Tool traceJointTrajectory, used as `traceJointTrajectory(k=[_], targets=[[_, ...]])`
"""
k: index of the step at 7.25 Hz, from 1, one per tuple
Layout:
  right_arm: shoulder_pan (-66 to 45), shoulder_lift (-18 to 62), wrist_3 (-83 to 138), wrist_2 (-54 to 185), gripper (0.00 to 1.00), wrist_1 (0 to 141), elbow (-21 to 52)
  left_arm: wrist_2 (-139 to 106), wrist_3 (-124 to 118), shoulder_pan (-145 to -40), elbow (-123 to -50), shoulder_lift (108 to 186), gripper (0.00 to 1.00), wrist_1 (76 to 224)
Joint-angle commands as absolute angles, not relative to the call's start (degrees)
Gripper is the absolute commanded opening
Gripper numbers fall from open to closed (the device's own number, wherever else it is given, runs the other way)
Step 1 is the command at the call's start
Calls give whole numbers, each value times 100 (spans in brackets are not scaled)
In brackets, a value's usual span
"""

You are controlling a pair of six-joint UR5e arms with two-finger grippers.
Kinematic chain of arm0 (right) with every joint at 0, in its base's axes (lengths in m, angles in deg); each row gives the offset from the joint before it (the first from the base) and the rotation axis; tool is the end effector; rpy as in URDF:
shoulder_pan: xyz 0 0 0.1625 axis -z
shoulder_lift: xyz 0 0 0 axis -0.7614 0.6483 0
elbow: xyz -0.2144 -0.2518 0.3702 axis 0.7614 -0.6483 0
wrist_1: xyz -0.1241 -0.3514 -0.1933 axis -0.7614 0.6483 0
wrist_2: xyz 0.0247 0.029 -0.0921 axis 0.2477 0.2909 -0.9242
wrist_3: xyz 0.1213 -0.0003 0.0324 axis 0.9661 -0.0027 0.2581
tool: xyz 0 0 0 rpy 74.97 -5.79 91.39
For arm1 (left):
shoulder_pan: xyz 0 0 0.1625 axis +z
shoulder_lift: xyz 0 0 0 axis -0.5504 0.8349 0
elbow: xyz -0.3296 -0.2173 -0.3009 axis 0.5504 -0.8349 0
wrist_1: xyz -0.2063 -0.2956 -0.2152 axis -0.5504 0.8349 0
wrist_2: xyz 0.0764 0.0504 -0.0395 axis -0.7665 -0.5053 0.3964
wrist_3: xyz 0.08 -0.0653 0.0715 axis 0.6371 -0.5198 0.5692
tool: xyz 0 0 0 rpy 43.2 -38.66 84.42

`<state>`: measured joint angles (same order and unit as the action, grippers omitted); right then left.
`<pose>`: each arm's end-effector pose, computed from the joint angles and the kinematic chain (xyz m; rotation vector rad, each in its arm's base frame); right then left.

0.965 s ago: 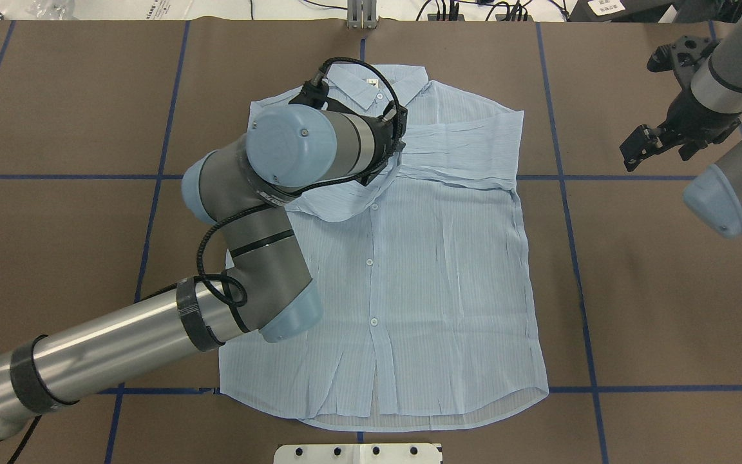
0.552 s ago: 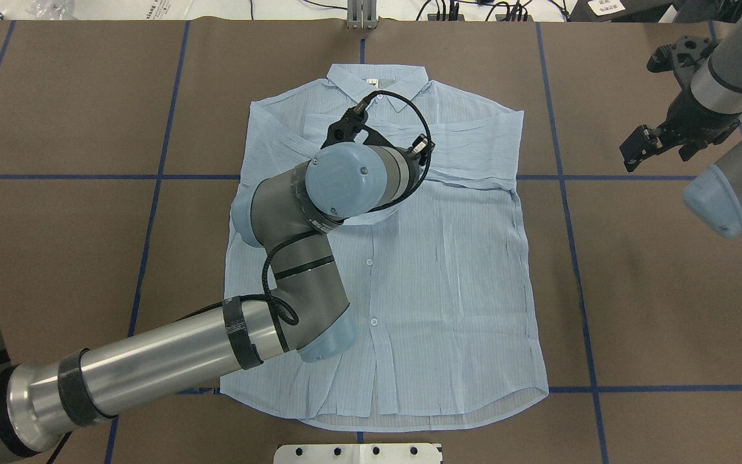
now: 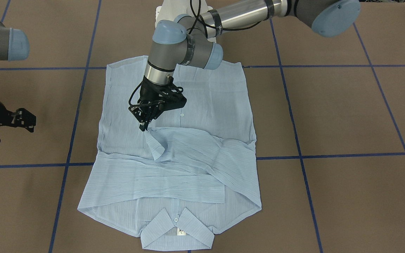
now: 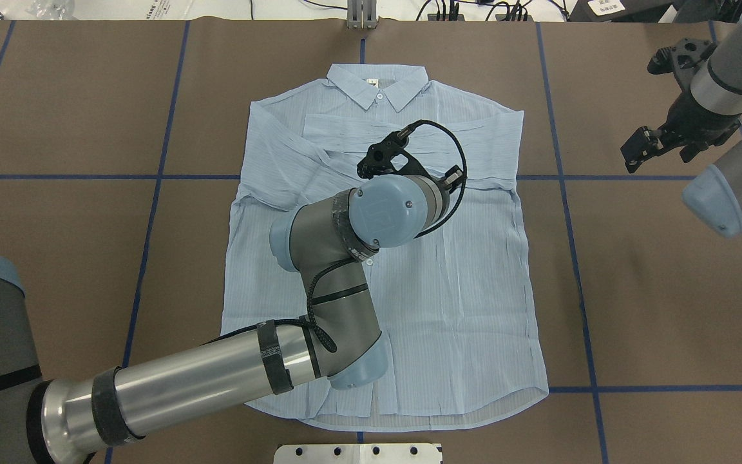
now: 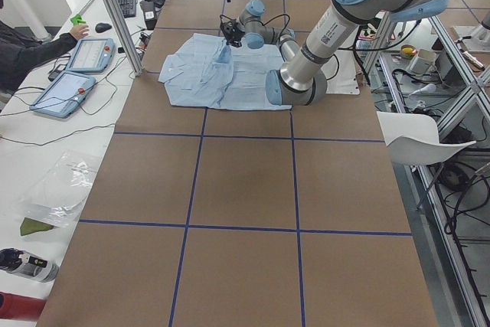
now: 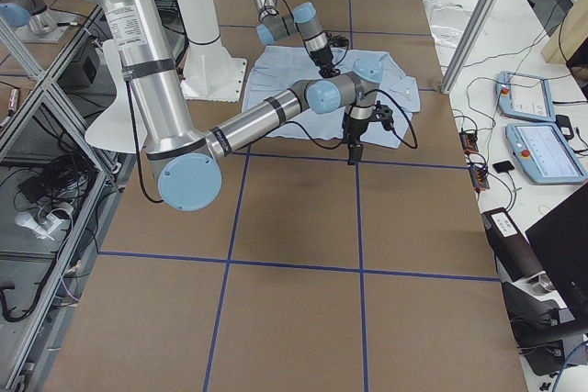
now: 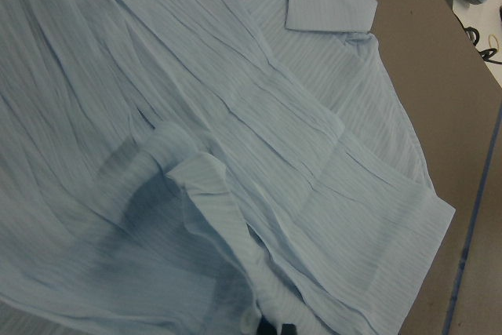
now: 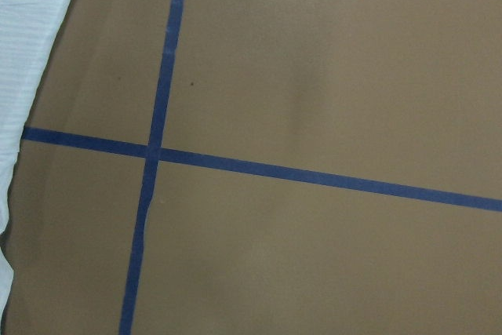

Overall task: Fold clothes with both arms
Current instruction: 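Lay the sleeve down across the shirt front and open the left gripper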

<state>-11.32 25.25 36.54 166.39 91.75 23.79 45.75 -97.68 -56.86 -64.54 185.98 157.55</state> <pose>-0.2473 -0.5747 0.5196 0.0207 -0.6707 -0.1583 0.7570 -0.4880 0.1220 0.1372 1.2729 -0.7107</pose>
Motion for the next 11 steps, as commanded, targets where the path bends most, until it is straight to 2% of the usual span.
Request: traceJointTrajectory(k=[1, 6, 7, 8, 10, 11], targets=[[-1132, 2525, 3654, 16633, 100, 9175, 2353, 4562, -9035, -5634, -6422, 18621, 99, 15960], [-1132, 2473, 3663, 16668, 100, 9158, 2414, 4219, -8082, -5581, -6518, 18322, 100, 16418], [-1132, 2481, 3680, 16747, 100, 9053, 2493, 4272, -8082, -5589, -6771, 18243, 100, 16366], [-1123, 2586, 4002, 16774, 100, 8626, 2537, 4350, -8074, -5598, -7339, 17808, 99, 16296], [-713, 3093, 5292, 16853, 100, 7197, 2685, 4878, -7873, -5686, -9190, 16893, 99, 14949], [-458, 3349, 5924, 16940, 100, 6475, 2765, 4887, -7506, -5704, -9878, 16724, 99, 14046]])
